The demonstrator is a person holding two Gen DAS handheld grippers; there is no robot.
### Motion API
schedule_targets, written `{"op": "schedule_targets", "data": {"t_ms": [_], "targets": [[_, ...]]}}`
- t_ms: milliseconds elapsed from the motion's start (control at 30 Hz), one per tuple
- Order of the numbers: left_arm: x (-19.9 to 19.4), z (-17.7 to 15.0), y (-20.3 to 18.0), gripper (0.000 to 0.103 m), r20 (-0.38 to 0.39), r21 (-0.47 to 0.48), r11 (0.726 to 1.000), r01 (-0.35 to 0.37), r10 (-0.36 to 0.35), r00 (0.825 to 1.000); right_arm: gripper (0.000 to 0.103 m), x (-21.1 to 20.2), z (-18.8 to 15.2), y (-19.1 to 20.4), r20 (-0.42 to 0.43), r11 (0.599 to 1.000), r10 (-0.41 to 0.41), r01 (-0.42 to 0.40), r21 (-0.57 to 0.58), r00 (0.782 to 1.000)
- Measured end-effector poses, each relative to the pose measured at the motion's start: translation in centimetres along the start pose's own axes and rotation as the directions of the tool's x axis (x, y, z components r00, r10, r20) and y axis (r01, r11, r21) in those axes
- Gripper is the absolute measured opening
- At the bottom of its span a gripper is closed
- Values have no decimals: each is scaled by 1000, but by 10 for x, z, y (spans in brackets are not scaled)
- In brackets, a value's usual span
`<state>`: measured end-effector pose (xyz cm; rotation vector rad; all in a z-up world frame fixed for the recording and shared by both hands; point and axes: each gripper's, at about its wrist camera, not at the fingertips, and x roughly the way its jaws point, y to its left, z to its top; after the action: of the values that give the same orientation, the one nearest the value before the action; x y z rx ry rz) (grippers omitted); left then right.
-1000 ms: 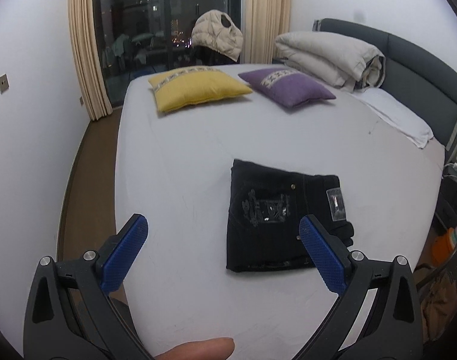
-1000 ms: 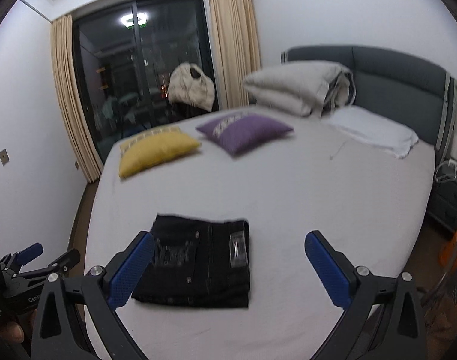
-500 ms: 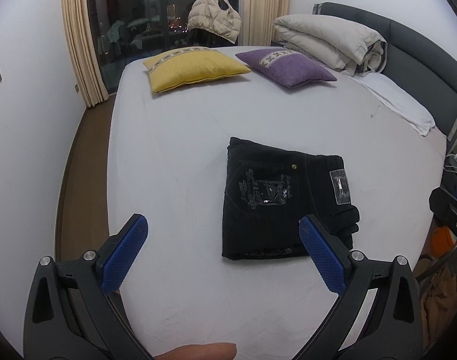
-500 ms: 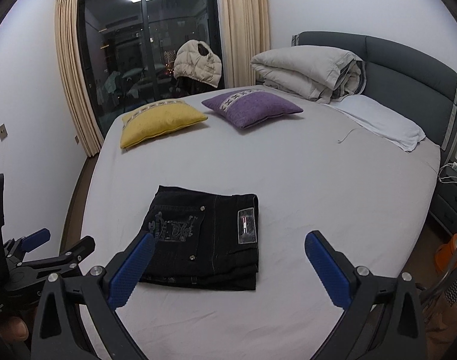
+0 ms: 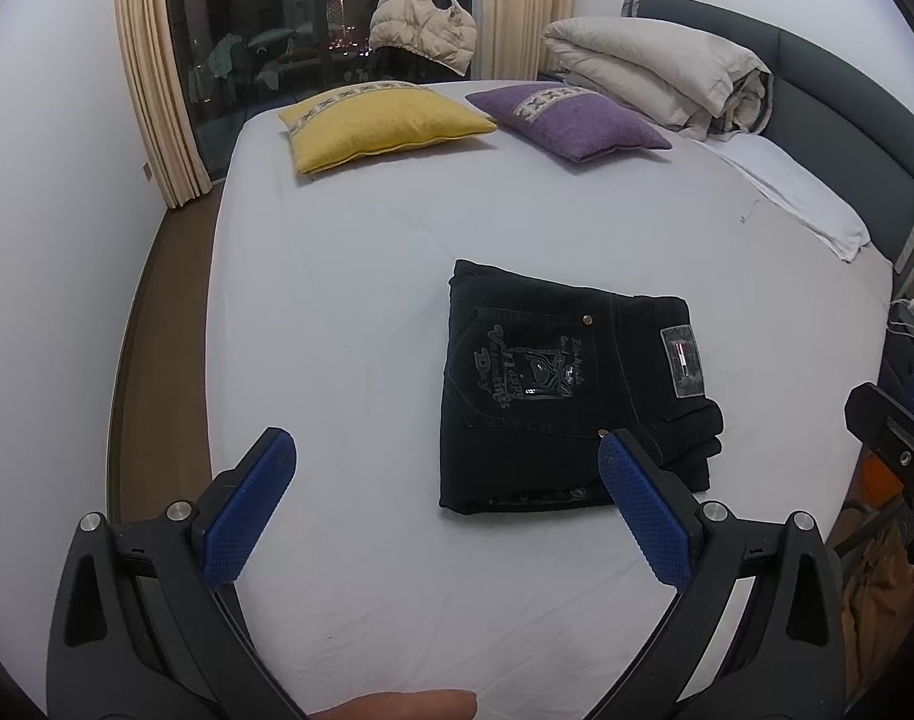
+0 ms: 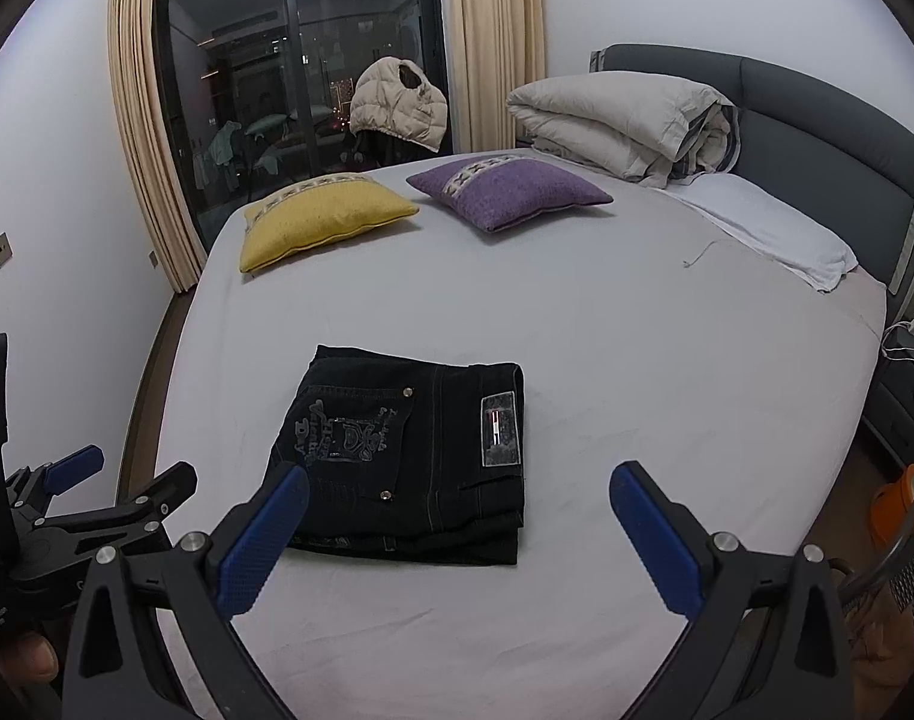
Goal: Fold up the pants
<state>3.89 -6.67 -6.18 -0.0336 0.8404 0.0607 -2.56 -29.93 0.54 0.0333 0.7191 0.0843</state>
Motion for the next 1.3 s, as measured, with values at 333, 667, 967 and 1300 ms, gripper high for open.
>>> {"op": "schedule_targets", "data": {"t_ms": [333, 667, 967, 1300], "targets": [[3, 0, -1, 103, -2, -1, 1000, 2, -2, 1000, 103, 3, -2, 1, -13, 1000, 4, -4, -4, 1000], [3, 0, -3, 103, -3, 0, 1000, 0, -1, 1000, 103, 4, -3, 2, -19, 1000, 4, -4, -5, 1000], [6, -2, -3, 103, -7, 6, 1000, 6, -6, 1000, 103, 4, -3, 2, -18, 1000, 4, -4, -4, 1000], [7, -4, -3, 103, -9, 7, 1000, 7, -7, 1000, 103, 4, -5, 2, -20, 1000, 5, -5, -5, 1000]]}}
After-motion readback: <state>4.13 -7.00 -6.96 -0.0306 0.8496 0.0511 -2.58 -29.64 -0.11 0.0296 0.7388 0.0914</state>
